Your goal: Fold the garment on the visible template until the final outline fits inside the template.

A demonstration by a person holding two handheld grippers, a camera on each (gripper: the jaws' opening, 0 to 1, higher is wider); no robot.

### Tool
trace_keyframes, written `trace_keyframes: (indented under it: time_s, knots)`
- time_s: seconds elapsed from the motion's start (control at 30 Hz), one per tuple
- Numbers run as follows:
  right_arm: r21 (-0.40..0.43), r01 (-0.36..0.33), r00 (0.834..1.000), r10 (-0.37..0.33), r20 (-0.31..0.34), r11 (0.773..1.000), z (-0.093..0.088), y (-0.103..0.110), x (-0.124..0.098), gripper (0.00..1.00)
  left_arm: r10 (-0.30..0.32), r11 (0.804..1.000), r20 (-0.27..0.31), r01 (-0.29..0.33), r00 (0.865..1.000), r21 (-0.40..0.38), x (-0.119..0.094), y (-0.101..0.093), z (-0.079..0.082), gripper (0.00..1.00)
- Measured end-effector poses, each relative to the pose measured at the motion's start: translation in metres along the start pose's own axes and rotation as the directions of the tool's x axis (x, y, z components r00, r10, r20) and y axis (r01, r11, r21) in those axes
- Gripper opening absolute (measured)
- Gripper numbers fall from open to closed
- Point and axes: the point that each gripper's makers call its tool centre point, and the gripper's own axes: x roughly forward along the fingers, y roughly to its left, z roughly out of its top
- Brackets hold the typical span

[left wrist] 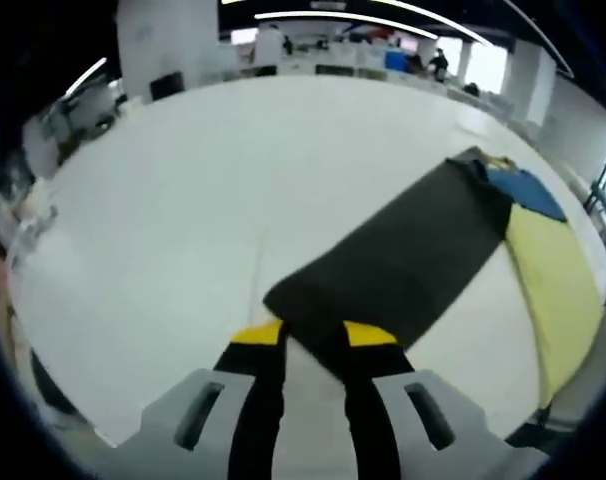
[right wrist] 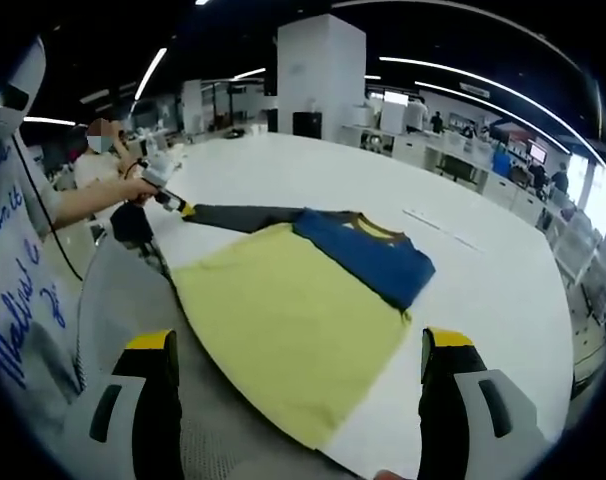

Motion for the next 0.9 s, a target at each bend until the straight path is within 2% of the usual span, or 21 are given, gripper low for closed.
trace_keyframes:
  time_s: [0.17,0.53,0.6,0.67,0.77,0.9]
  knots:
    - [-0.004,-0.004,1.000,0.004,0.005,1.000,0.002,0.000,0.001,1.00,0.000,1.000,0.004,0.000,1.000,-0.012,0.000,-0.003,0.001,0.09]
    - [0.012,-0.013,1.000,0.013,0.005,1.000,-0.004,-0.006,0.000,1.00,0.020,0.998,0.038,-0.018,0.999,-0.052,0.000,-0.003,0.003,0.06]
    - [-0.002,-0.011,1.000,0.011,0.001,1.000,0.000,-0.008,0.000,1.00,0.020,0.998,0.048,-0.017,0.999,-0.058,0.000,-0.003,0.003,0.04]
    - [-0.018,-0.009,1.000,0.009,0.014,1.000,0.008,-0.009,-0.001,1.00,-0.007,0.996,0.067,0.014,0.998,-0.091,0.001,-0.009,0.003,0.00]
    - [-0.043,-0.010,0.999,0.012,0.034,0.999,0.018,-0.007,-0.002,1.00,0.003,0.993,0.070,0.006,0.998,-0.122,-0.004,-0.011,0.003,0.00]
    - [-0.051,-0.022,0.999,0.024,0.043,0.998,0.019,-0.002,-0.001,1.00,0.001,0.991,0.066,0.008,0.998,-0.131,-0.006,-0.013,0.004,0.00]
